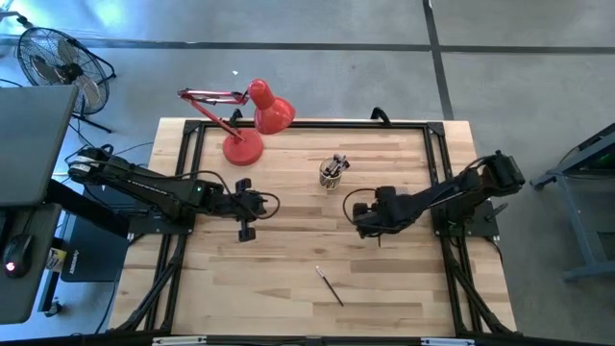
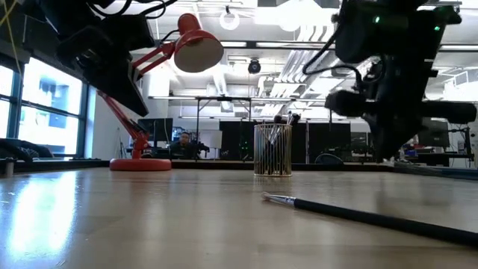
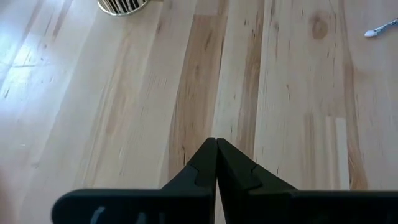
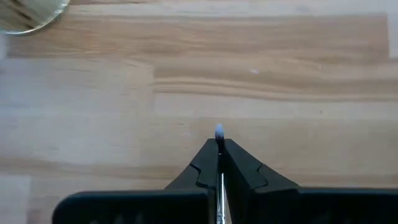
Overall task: Put items in baskets/containers
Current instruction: Put the black eyeshadow brush into the yellow container
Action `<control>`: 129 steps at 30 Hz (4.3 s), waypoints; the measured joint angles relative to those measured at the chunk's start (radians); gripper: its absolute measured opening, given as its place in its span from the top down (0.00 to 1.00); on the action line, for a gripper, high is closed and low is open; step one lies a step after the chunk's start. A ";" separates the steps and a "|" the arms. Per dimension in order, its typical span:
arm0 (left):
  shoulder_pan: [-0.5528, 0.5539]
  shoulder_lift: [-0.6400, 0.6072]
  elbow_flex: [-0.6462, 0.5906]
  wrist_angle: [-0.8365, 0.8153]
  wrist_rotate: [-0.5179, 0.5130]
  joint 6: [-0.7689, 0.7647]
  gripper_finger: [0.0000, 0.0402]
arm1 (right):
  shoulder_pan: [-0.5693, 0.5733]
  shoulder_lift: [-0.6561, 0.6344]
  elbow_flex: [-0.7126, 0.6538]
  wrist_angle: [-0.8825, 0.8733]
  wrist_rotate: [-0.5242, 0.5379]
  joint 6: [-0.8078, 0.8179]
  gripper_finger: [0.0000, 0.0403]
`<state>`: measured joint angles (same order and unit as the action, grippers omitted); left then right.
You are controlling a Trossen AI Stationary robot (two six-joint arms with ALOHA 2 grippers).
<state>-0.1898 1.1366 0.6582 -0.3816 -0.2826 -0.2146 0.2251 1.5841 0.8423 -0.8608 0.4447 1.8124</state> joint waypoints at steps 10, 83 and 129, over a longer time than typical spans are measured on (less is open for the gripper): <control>0.000 0.000 0.000 0.054 0.005 0.000 1.00 | 0.049 -0.006 0.066 0.006 0.129 -0.118 0.99; 0.198 0.014 0.000 0.148 -0.053 -0.139 1.00 | -0.662 -0.009 -0.267 1.647 -0.602 -1.743 0.81; -0.024 0.037 0.000 0.211 0.094 0.054 1.00 | 0.203 -0.032 0.249 0.286 0.112 -0.962 1.00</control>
<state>-0.2139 1.1732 0.6584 -0.1710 -0.1882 -0.1603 0.4280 1.5524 1.0912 -0.5745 0.5565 0.8504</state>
